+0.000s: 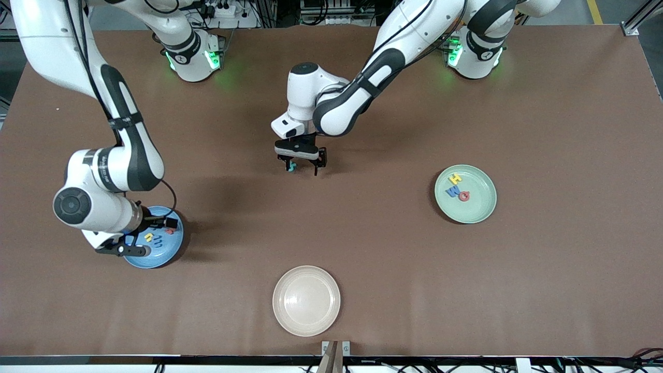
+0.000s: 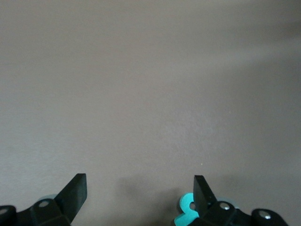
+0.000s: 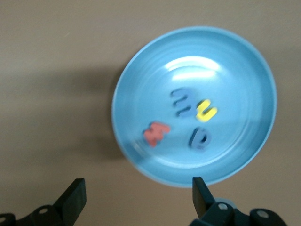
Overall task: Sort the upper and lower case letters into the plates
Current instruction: 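Grasp the teal R with the left gripper while the right gripper withdraws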
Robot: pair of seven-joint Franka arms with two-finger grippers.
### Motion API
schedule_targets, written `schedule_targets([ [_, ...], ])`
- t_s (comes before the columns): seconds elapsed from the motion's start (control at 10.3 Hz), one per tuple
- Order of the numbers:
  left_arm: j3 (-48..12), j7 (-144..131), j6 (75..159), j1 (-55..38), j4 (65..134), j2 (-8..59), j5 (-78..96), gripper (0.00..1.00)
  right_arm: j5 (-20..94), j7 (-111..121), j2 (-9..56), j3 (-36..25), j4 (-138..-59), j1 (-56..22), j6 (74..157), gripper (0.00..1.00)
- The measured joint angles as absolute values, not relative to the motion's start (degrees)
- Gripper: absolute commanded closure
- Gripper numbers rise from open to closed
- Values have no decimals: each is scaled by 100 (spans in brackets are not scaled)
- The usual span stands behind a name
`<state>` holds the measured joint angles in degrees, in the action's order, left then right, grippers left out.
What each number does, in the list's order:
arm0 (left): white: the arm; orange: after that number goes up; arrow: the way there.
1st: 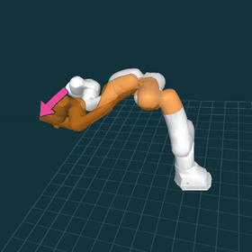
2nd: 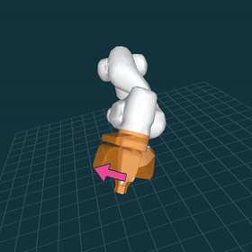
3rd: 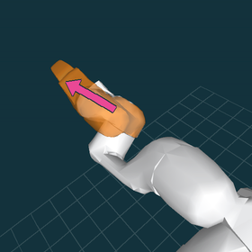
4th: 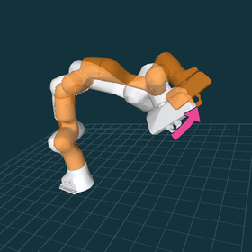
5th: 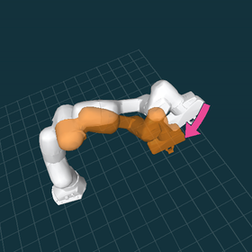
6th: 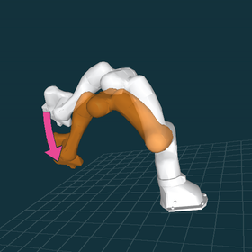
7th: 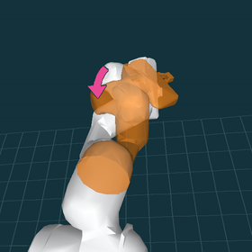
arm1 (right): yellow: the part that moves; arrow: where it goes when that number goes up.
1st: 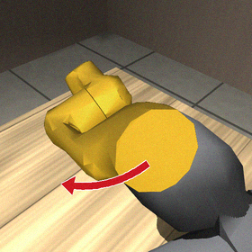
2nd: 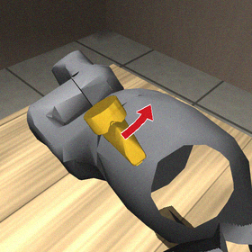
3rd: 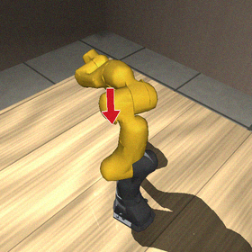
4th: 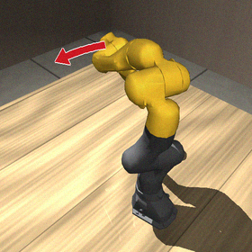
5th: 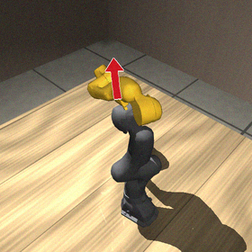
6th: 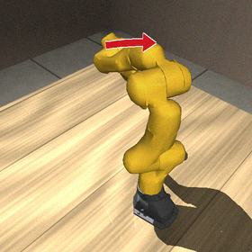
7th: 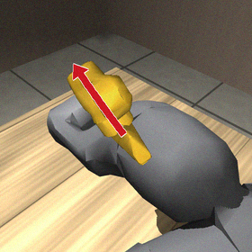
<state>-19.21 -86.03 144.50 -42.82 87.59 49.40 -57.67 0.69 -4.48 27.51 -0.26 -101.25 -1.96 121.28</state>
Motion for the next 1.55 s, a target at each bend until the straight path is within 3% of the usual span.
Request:
schedule_targets([
  [0.48,-1917,-8553,14535,-4667,8220,5401,-5815,3,253,-16,1451,-50,-10654,18,11883,0],
  [0.58,-1915,-8553,14568,-4690,8195,5470,-5815,7,256,35,1241,-49,-10660,19,11783,0],
  [0.68,-1912,-8553,14601,-4691,8169,5522,-5815,21,261,63,1011,-46,-10689,17,11675,0],
  [0.97,-1905,-8553,14609,-4688,8107,5562,-5815,47,270,89,406,-12,-10838,-17,11557,0],
  [1.16,-1902,-8553,14608,-4687,8088,5562,-5816,59,278,89,263,17,-10780,-128,11417,0],
  [1.55,-1902,-8612,14608,-4686,8071,5560,-5815,62,277,100,96,34,-9978,-276,10409,0],
])
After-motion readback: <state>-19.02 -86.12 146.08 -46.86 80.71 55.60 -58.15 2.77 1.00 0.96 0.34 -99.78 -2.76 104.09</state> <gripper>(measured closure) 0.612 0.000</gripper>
